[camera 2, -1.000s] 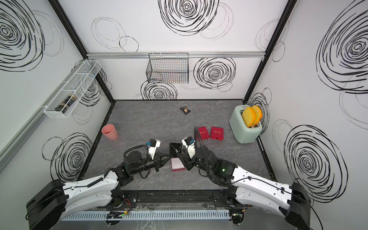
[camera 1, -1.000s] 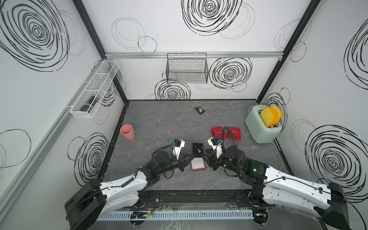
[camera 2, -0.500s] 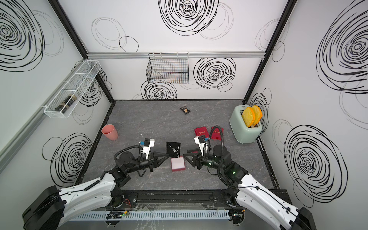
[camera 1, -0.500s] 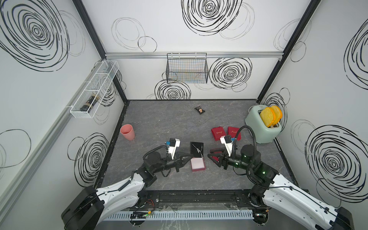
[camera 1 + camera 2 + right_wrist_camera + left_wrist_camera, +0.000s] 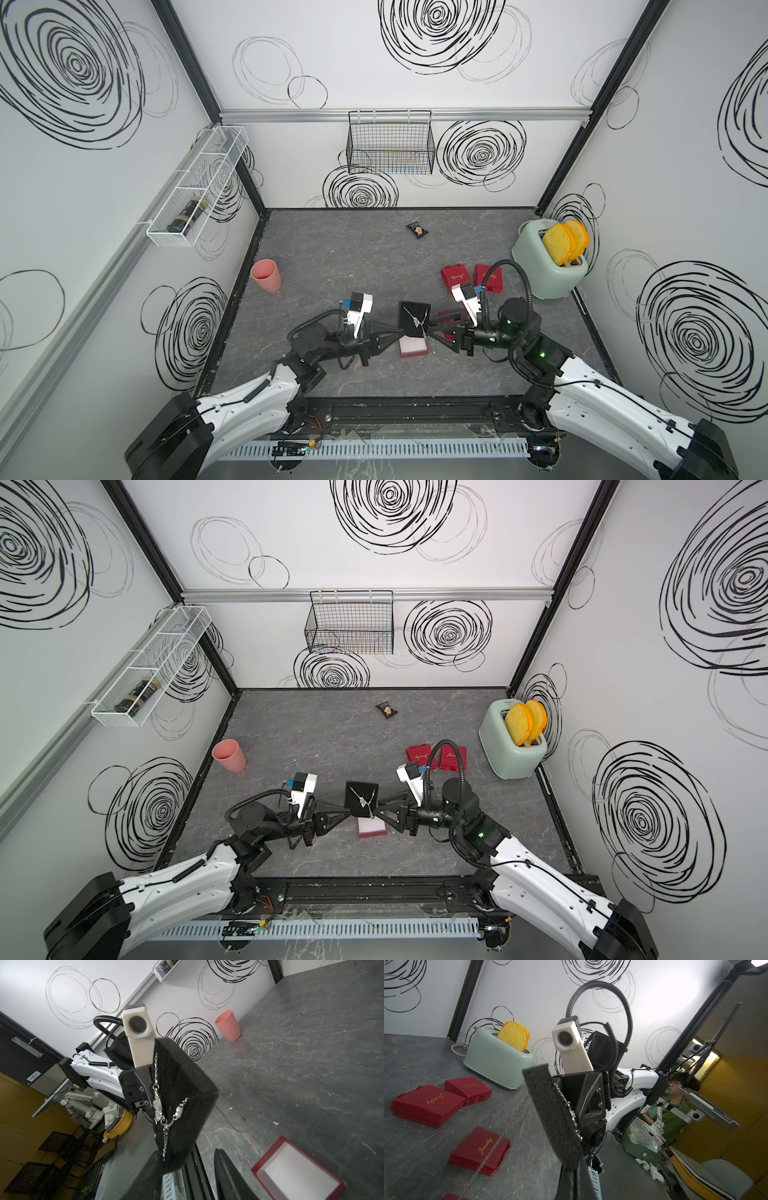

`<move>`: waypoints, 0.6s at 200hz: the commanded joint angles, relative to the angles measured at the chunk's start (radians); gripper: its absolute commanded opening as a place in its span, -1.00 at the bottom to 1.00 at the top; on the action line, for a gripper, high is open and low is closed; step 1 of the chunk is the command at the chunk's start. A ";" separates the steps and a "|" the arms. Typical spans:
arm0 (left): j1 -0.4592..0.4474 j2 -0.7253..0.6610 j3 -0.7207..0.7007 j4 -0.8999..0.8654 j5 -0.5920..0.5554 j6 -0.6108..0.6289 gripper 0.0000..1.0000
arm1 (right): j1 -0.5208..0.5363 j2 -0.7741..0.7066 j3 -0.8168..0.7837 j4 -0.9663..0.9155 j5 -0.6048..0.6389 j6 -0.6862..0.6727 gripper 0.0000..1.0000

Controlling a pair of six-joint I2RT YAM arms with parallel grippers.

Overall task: Take the necklace out of the lift-off lid jewelry box
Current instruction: Take out the inner lining from the jewelry box.

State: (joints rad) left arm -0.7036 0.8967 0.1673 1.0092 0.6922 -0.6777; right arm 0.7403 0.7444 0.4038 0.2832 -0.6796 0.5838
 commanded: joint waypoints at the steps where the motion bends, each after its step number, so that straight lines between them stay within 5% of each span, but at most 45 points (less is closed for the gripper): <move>1: 0.007 -0.007 -0.013 0.081 0.033 -0.001 -1.00 | -0.005 -0.010 -0.012 0.091 -0.056 0.032 -0.12; 120: -0.002 0.005 -0.019 0.175 0.074 -0.022 -1.00 | -0.007 0.033 -0.008 0.138 -0.118 0.054 -0.13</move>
State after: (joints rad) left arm -0.7040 0.8993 0.1558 1.0897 0.7403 -0.6830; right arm 0.7368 0.7727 0.4004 0.3729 -0.7654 0.6254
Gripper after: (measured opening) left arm 0.056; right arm 0.433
